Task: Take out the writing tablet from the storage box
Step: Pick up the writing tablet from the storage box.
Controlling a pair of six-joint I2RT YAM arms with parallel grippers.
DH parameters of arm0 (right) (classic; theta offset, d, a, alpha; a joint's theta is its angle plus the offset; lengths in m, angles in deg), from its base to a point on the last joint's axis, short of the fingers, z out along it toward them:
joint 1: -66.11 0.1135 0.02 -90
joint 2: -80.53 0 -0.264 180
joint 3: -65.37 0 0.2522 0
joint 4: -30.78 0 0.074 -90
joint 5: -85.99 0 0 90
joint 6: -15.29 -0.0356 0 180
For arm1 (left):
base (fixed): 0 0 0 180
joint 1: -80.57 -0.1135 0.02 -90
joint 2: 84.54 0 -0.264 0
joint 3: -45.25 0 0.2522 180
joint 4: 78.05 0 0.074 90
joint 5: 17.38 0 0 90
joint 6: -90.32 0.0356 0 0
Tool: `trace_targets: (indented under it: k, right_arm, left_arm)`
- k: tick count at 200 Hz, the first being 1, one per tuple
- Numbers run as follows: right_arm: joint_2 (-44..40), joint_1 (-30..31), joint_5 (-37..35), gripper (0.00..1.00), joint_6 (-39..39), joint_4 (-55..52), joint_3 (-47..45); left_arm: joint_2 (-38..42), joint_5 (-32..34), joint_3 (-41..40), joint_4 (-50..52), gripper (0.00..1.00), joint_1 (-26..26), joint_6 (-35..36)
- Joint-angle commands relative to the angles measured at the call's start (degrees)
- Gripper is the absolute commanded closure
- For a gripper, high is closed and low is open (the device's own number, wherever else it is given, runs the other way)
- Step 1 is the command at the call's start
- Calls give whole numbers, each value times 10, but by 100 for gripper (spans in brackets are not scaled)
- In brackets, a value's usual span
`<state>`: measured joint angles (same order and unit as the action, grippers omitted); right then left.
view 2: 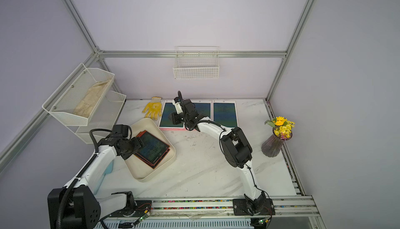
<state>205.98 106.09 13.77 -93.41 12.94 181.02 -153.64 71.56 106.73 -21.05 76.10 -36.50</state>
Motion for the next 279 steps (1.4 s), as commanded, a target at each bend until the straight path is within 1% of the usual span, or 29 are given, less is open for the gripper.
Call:
trace_targets:
  k: [1, 23, 50, 116, 175, 279]
  right_arm:
    - [34, 8, 18, 53, -18, 3, 34]
    - [65, 23, 21, 53, -20, -13, 75]
    - [94, 33, 29, 53, -19, -29, 112]
    - [132, 50, 41, 53, -23, -51, 156]
    - [151, 55, 43, 53, -29, -58, 169]
    - [188, 66, 63, 54, -32, -80, 204]
  left_arm:
    - [-10, -10, -32, -55, 20, -3, -19]
    - [-24, -11, -45, -86, 20, -5, -25]
    - [-36, -12, -46, -99, 20, -8, -35]
    - [-42, -22, -64, -111, 20, -22, -30]
    - [-47, -38, -87, -157, 20, -35, -28]
    - [-85, -54, -88, -181, 20, -39, -21]
